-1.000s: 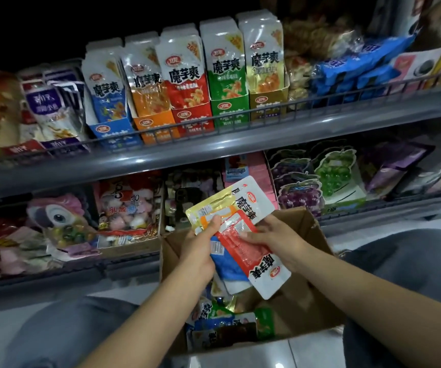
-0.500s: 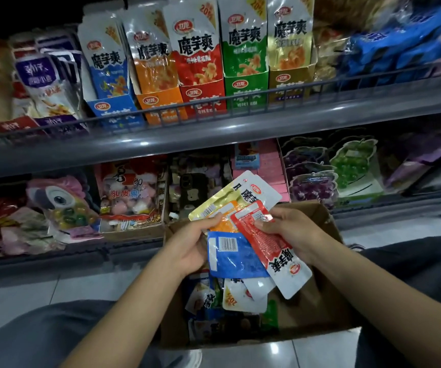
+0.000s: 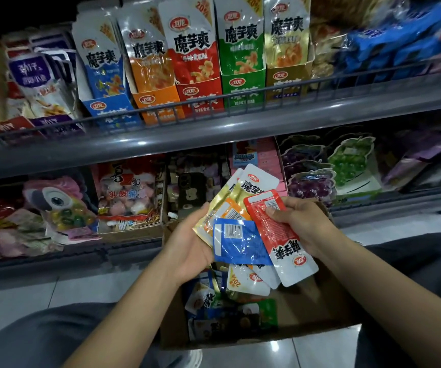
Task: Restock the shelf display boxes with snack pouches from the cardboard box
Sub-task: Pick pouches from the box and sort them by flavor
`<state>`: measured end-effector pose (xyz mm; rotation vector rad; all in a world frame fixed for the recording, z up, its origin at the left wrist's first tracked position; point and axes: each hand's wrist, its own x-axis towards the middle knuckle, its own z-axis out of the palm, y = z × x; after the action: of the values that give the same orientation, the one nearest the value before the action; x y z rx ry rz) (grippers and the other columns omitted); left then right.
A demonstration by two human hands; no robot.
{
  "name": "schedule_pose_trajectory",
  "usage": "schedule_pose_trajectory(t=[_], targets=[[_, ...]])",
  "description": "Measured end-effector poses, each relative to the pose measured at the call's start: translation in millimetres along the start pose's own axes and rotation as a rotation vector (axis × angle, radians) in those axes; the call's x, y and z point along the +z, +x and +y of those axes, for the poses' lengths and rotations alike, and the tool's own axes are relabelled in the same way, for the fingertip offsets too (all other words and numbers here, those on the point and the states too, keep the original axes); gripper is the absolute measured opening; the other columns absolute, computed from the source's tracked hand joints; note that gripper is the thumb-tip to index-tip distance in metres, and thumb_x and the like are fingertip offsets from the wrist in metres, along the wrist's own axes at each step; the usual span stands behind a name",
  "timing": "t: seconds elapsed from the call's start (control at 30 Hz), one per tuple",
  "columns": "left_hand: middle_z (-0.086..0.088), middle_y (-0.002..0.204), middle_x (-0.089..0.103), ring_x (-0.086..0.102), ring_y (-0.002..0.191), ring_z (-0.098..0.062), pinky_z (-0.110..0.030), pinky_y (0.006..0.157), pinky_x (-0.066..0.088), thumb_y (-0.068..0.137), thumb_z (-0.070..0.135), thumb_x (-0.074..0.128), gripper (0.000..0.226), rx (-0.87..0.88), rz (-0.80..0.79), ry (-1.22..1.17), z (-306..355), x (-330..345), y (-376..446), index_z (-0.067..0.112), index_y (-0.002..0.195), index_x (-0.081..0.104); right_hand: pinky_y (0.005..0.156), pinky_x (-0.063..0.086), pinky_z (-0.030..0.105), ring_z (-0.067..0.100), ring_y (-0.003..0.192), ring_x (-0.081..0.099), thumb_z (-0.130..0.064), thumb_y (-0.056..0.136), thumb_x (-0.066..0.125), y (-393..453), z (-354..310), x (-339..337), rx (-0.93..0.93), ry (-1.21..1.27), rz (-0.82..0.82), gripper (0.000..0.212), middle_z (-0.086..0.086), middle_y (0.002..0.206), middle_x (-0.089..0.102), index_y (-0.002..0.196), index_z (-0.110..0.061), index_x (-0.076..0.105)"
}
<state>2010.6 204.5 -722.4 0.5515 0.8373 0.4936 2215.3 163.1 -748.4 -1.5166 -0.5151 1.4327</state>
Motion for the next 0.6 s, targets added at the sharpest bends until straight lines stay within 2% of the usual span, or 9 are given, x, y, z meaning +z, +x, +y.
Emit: schedule_pose_trajectory(t=[0.1,0.17,0.27,0.37,0.47,0.53,0.6], targets=[[-0.011,0.11,0.07,0.066,0.1,-0.025,-0.045,0.091,0.05,0.081,0.039,0.05,0.044,-0.042,-0.018,0.128,2,-2,0,0.012,0.113,0.064,0.08,0.056,0.045,0.028,0.079,0.071,-0.008,0.084,0.067,-5,-1,2,-0.011,-0.013,-0.013,0.018,0.012,0.09,0.074,0.102,-0.007,0.066],[-0.009,0.106,0.071,0.068,0.095,-0.022,-0.039,0.081,0.055,0.077,0.035,0.055,0.043,-0.047,-0.024,0.235,4,-1,-2,0.013,0.113,0.063,0.074,0.057,0.041,0.025,0.075,0.071,-0.006,0.084,0.067,-7,-2,2,-0.048,-0.023,-0.012,0.017,0.01,0.087,0.074,0.1,-0.007,0.067],[-0.007,0.099,0.073,0.07,0.09,-0.018,-0.033,0.079,0.057,0.071,0.027,0.065,0.039,-0.006,0.024,0.344,-6,2,1,0.012,0.107,0.064,0.065,0.056,0.033,0.021,0.07,0.071,-0.003,0.084,0.066,-9,-4,7,-0.086,-0.029,-0.008,0.016,0.009,0.086,0.074,0.1,-0.006,0.067],[-0.008,0.089,0.075,0.072,0.078,-0.017,-0.032,0.074,0.058,0.067,0.015,0.069,0.03,0.028,0.062,0.316,-17,7,4,0.01,0.096,0.066,0.072,0.057,0.037,0.022,0.075,0.071,-0.004,0.084,0.066,-10,-2,13,-0.082,-0.016,0.001,0.019,0.01,0.09,0.074,0.103,-0.005,0.066],[-0.01,0.086,0.074,0.072,0.073,-0.02,-0.033,0.067,0.059,0.07,0.012,0.069,0.023,-0.003,0.06,0.254,-17,9,5,0.008,0.093,0.066,0.082,0.056,0.044,0.027,0.084,0.07,-0.007,0.084,0.067,-13,5,20,-0.08,0.005,0.006,0.022,0.011,0.096,0.072,0.106,-0.006,0.063],[-0.009,0.084,0.074,0.072,0.072,-0.02,-0.033,0.066,0.06,0.072,0.011,0.068,0.021,-0.018,0.03,0.258,-20,12,5,0.009,0.092,0.065,0.082,0.055,0.045,0.028,0.086,0.069,-0.009,0.083,0.069,-16,12,26,-0.097,-0.007,0.015,0.025,0.009,0.096,0.07,0.107,-0.007,0.06],[-0.007,0.085,0.075,0.072,0.074,-0.02,-0.032,0.066,0.059,0.074,0.007,0.069,0.027,0.019,0.037,0.303,-27,14,6,0.01,0.1,0.061,0.079,0.056,0.043,0.026,0.084,0.069,-0.008,0.08,0.071,-17,17,32,-0.093,-0.015,0.031,0.03,0.008,0.092,0.069,0.107,-0.008,0.056]])
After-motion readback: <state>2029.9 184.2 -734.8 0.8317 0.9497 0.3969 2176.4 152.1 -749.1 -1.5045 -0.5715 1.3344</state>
